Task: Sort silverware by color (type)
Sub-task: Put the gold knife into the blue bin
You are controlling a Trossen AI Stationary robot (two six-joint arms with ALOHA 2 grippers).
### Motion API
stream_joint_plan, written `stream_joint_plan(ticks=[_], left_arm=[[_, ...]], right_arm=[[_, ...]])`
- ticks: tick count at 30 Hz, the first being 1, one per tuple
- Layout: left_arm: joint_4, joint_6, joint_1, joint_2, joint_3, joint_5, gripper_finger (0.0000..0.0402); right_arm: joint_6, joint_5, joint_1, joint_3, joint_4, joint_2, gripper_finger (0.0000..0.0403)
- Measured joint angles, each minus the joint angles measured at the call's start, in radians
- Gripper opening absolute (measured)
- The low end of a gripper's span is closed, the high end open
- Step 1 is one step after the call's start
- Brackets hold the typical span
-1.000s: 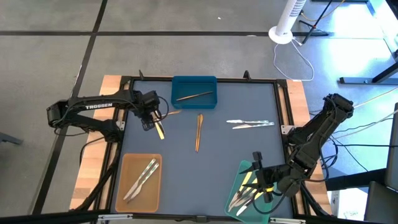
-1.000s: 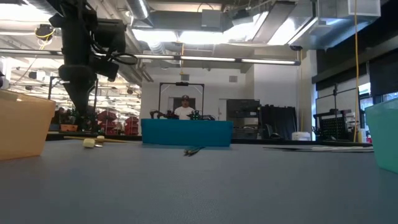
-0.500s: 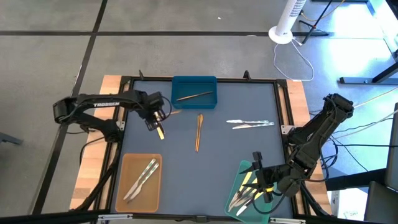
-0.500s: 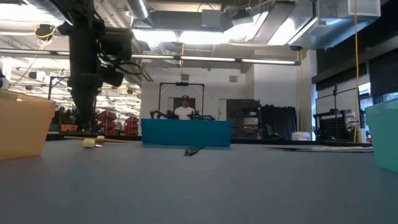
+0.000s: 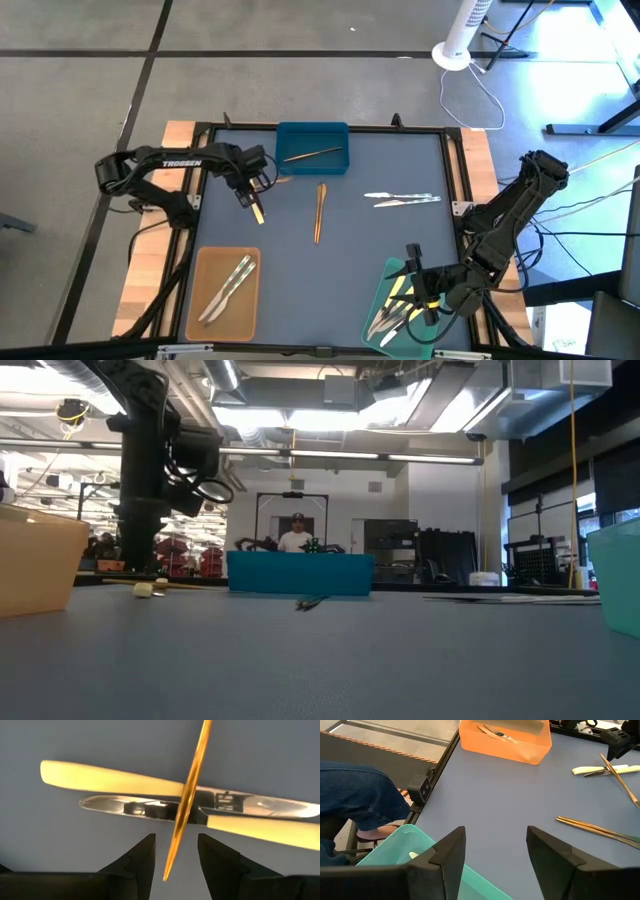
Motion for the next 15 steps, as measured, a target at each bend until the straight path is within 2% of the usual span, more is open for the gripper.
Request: stream_joint_plan(ticks=[15], left_arm=[[0.003,0.026,0.015,0.140,0.000,0.019,0.0142]], right_arm=[[0.000,0.000,0.000,0.000,-0.001,0.000,0.0200]])
